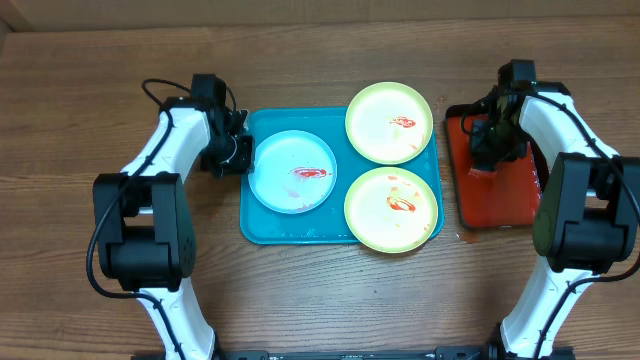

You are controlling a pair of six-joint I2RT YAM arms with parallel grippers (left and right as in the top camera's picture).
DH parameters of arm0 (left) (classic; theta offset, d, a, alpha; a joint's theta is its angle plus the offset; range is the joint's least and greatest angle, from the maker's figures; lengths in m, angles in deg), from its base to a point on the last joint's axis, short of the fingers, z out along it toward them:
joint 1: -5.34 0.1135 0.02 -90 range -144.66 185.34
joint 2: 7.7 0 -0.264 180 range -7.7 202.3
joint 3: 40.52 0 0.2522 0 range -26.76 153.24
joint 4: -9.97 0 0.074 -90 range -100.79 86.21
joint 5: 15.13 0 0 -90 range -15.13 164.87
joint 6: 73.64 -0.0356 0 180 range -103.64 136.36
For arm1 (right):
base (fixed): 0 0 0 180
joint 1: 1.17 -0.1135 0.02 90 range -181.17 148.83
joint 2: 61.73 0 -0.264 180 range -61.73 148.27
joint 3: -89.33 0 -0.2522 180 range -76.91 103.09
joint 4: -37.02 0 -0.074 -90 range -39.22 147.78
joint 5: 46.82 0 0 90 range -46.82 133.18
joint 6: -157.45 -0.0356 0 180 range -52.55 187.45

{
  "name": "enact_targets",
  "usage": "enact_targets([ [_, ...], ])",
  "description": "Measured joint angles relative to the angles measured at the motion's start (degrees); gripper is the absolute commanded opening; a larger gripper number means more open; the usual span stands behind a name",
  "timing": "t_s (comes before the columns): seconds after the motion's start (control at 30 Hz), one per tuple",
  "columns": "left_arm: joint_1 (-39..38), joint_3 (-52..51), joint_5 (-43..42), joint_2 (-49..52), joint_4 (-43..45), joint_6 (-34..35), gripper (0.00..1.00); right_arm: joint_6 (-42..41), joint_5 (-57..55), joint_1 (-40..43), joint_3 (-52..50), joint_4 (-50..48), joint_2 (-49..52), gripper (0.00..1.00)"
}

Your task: Clean dirty plates on tray and stack at the side

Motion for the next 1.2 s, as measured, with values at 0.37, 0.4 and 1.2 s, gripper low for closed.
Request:
enact_targets([
  [0.37, -0.09, 9.49, -0.76, 0.31, -5.18, -0.20, 0.51, 0.00, 0.00, 0.00, 0.00, 0.00, 0.00, 0.38],
  [0.4, -0.17, 8.83, -0.79, 0.31, -4.37, -0.20, 0.52, 0.00, 0.00, 0.00, 0.00, 0.02, 0.00, 0.38],
  [1.2, -1.57, -4.79, -4.02, 0.26, 8.09, 0.07, 0.04, -0.07, 0.00, 0.00, 0.00, 0.04, 0.00, 0.20],
])
